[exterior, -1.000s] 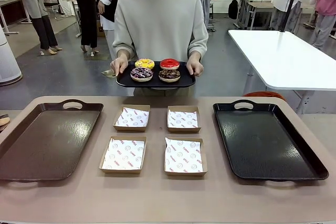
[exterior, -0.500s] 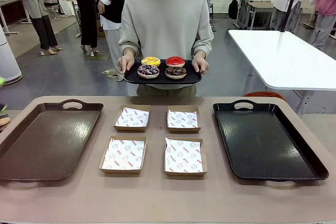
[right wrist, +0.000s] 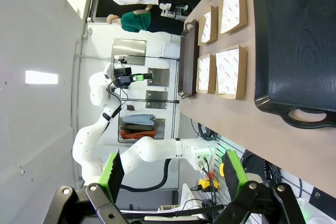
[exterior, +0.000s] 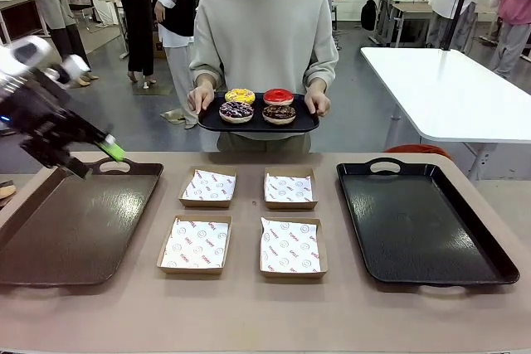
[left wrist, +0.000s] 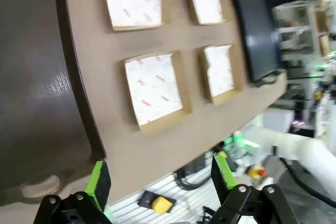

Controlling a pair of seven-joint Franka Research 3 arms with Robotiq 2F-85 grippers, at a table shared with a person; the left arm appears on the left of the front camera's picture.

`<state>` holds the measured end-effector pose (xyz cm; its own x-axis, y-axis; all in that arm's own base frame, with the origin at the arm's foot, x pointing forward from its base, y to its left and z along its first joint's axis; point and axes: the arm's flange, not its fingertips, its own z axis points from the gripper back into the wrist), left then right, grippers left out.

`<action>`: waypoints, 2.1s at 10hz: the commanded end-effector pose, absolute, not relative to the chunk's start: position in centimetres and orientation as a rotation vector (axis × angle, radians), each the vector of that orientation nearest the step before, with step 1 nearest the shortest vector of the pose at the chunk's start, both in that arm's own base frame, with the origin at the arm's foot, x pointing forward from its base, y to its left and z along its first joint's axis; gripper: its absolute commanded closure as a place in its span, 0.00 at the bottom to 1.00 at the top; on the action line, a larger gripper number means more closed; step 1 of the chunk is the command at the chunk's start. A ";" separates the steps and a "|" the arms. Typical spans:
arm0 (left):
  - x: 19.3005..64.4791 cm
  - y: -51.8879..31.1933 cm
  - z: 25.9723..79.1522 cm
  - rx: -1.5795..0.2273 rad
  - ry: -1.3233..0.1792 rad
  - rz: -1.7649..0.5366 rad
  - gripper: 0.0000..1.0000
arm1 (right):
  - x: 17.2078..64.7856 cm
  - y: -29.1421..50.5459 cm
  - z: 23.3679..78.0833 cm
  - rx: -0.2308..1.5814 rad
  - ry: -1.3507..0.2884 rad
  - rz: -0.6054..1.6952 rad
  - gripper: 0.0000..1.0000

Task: Individually package the donuts and arrange them on the tray.
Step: Pick up one Paper togo box.

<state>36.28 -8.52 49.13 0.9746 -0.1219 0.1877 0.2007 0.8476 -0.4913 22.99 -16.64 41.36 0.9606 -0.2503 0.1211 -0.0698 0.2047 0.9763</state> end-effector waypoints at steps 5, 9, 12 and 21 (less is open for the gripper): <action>37.7 -17.6 40.8 -0.188 -0.111 -0.160 0.00 | 23.0 -16.7 41.4 1.385 -0.286 -0.126 0.00; 38.3 -19.9 36.7 -0.118 -0.092 -0.160 0.00 | 23.0 -16.7 41.4 1.385 -0.286 -0.126 0.00; 37.7 -21.6 35.3 -0.099 -0.080 -0.176 0.00 | 23.0 -16.7 41.4 1.385 -0.286 -0.126 0.00; 37.5 -22.6 32.9 -0.107 -0.065 -0.204 0.00 | 23.0 -16.7 41.4 1.385 -0.286 -0.126 0.00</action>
<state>37.71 -22.58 32.64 0.9781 -0.1944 0.0748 0.2013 0.9744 -0.1000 22.98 -16.64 41.37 0.9605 -0.2504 0.1211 -0.0698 0.2043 0.9764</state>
